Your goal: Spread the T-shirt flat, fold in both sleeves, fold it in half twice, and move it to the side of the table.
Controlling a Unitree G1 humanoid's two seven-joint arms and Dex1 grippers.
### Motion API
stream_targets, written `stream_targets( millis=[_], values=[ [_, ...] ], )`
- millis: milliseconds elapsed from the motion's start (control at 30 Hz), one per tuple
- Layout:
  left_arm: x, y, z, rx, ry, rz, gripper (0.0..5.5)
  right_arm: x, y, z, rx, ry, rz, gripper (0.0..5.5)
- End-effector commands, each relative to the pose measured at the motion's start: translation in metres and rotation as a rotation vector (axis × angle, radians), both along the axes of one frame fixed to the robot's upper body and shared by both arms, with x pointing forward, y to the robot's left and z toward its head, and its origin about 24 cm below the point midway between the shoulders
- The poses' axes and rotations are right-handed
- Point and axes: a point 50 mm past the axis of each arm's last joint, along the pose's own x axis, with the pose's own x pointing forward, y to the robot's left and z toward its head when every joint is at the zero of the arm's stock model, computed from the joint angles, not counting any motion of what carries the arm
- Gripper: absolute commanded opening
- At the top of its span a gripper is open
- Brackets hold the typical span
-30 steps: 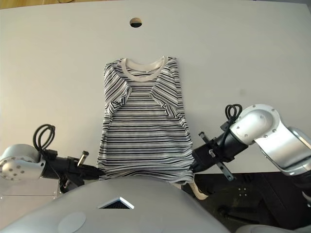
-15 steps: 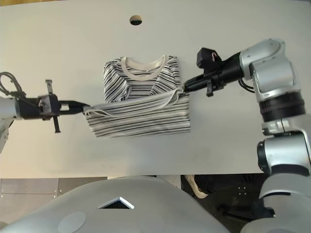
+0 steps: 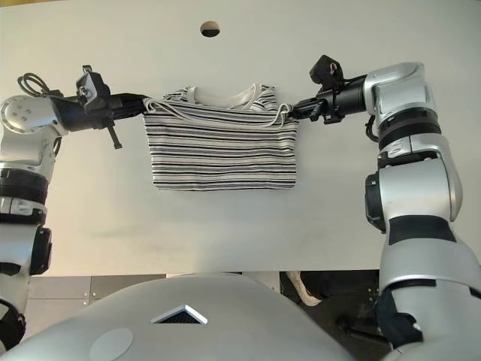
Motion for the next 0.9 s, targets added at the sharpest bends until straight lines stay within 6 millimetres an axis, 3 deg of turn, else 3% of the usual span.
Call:
stream_targets(
  millis=[33, 467, 567, 900],
  values=[
    [0.011, -0.003, 0.001, 0.010, -0.021, 0.028, 0.16, 0.003, 0.001, 0.000, -0.014, -0.020, -0.029, 0.10],
    [0.010, 0.004, -0.044, 0.182, 0.188, 0.136, 0.16, 0.012, 0.016, -0.010, 0.115, -0.066, -0.256, 0.10],
    [0.012, 0.003, -0.047, 0.137, 0.217, 0.197, 0.10, 0.014, 0.020, -0.013, 0.117, -0.081, -0.301, 0.55],
    [0.028, 0.006, -0.031, -0.149, 0.200, 0.404, 1.71, 0.017, 0.015, -0.012, 0.136, -0.107, -0.418, 2.37]
  ],
)
